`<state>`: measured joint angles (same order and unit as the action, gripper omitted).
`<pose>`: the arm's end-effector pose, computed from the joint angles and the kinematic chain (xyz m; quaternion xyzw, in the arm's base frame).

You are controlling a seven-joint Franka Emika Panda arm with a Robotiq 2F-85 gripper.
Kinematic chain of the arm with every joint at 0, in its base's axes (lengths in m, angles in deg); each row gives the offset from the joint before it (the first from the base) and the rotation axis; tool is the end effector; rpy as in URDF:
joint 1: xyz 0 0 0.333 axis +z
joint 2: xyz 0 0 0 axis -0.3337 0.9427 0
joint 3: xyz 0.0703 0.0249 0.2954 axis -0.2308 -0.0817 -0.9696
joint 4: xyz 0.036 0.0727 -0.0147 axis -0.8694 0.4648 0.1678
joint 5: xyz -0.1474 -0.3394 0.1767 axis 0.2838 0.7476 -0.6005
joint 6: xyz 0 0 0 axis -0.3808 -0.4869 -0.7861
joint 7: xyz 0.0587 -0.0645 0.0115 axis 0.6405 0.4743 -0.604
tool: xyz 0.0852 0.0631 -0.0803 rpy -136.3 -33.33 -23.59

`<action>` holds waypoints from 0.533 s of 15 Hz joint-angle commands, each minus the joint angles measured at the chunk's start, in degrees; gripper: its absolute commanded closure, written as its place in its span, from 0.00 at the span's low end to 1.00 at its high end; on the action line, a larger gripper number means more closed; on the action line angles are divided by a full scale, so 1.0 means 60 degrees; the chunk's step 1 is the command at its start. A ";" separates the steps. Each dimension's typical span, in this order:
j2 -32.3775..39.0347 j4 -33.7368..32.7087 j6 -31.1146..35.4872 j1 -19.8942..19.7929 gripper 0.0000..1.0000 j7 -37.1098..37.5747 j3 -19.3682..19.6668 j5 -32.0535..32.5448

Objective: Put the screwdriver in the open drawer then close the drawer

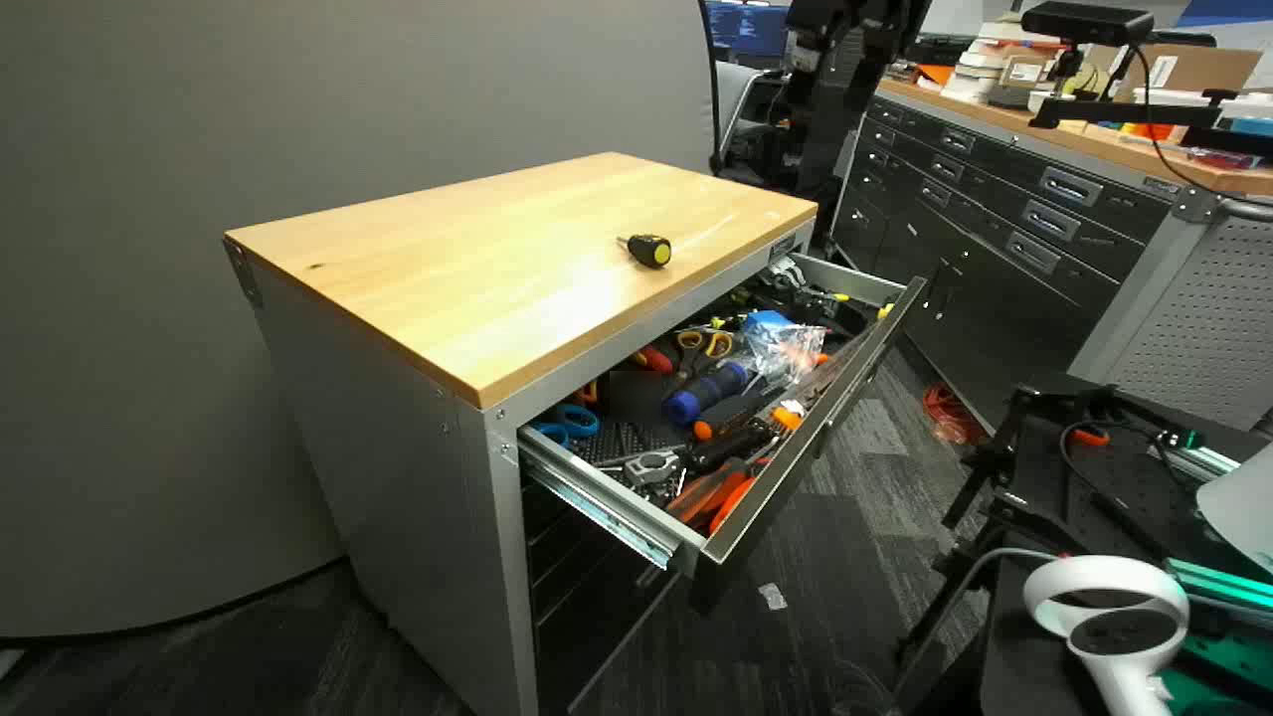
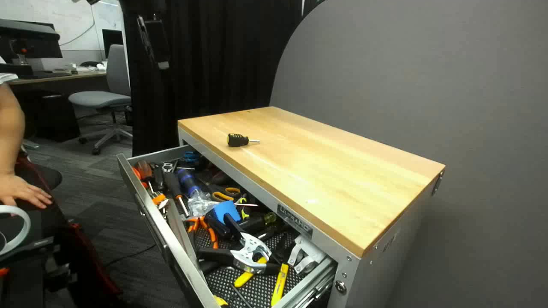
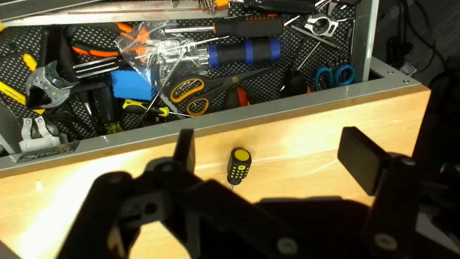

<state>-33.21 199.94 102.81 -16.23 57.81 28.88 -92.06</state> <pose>0.4604 0.1499 0.4127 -0.9932 0.0731 -0.0890 0.0178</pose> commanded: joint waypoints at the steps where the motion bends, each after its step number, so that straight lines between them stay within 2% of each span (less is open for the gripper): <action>1: 0.0009 -0.0057 -0.0020 0.0142 0.00 0.0041 0.0137 0.0061; 6: -0.0016 -0.0188 -0.0022 0.0141 0.00 0.0041 0.0134 0.0061; 8: 0.0695 -0.0584 0.0414 -0.0238 0.00 0.1401 -0.0288 0.0923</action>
<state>-33.02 198.97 102.81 -16.31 59.05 28.89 -91.18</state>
